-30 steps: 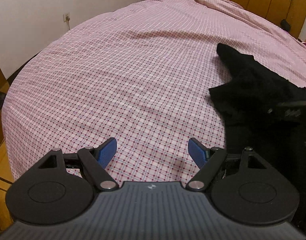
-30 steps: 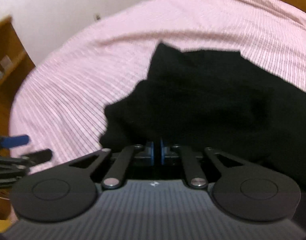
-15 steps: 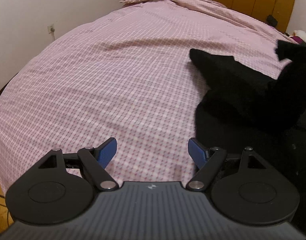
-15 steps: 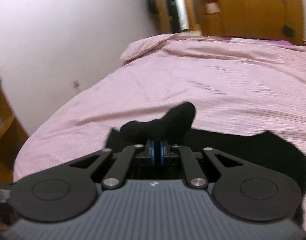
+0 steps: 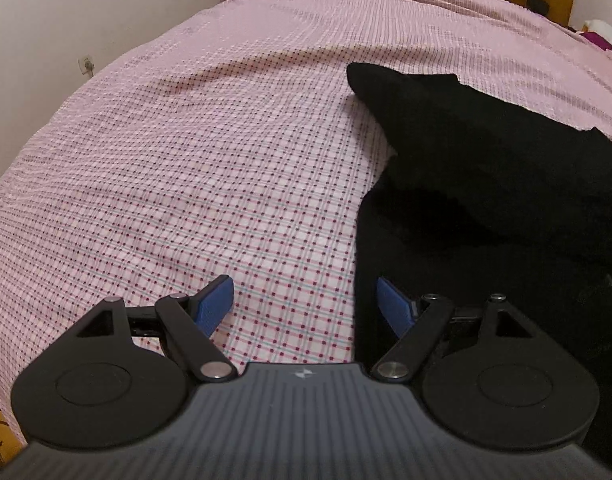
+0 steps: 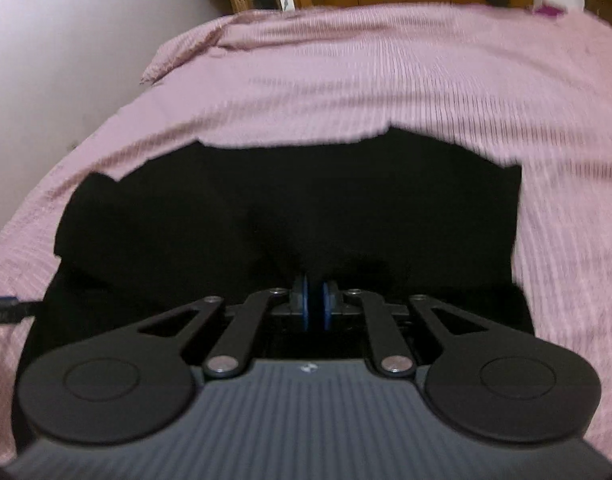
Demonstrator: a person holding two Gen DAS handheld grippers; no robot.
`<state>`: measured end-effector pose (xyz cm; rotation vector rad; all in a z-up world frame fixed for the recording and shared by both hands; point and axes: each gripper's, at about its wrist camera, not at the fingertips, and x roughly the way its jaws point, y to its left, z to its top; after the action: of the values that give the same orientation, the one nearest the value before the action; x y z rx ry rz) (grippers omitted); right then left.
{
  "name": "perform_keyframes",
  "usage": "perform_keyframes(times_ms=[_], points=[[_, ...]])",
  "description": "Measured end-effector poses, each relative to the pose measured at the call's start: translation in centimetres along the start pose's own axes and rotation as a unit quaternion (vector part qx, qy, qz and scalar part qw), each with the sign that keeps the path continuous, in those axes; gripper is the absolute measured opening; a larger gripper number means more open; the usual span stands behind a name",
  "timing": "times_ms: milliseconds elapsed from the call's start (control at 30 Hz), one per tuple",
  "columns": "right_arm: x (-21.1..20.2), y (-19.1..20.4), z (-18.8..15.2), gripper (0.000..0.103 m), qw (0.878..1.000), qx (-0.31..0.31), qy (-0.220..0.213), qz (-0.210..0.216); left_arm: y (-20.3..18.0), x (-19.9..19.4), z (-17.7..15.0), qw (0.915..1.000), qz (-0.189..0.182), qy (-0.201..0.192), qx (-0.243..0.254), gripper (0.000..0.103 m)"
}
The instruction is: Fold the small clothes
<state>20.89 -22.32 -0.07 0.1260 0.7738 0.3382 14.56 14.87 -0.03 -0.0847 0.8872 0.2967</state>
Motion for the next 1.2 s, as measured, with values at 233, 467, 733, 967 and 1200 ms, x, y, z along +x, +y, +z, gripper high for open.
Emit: perform_keyframes(times_ms=[233,467,733,967,1200], points=[[-1.6,-2.5,-1.5,0.039,1.000,0.014,0.013,0.015,-0.9,-0.3,0.4,0.9996,0.027,0.004,0.006,0.082],[-4.8,-4.7,0.2,0.045,1.000,0.022,0.000,0.022,-1.7,-2.4,1.9,0.9989,0.037,-0.028,0.007,0.082],[-2.3,-5.3,4.4,0.047,0.998,0.061,-0.009,0.022,-3.8,-3.3,4.7,0.9974,0.029,-0.059,0.030,0.082],[5.9,-4.0,6.0,0.056,0.987,0.110,0.110,0.027,-6.3,-2.5,6.5,0.9962,0.005,-0.076,0.043,0.082],[5.5,-1.5,4.7,0.039,0.992,0.047,0.101,0.053,-8.7,-0.8,7.3,0.9949,0.008,-0.085,0.055,0.080]])
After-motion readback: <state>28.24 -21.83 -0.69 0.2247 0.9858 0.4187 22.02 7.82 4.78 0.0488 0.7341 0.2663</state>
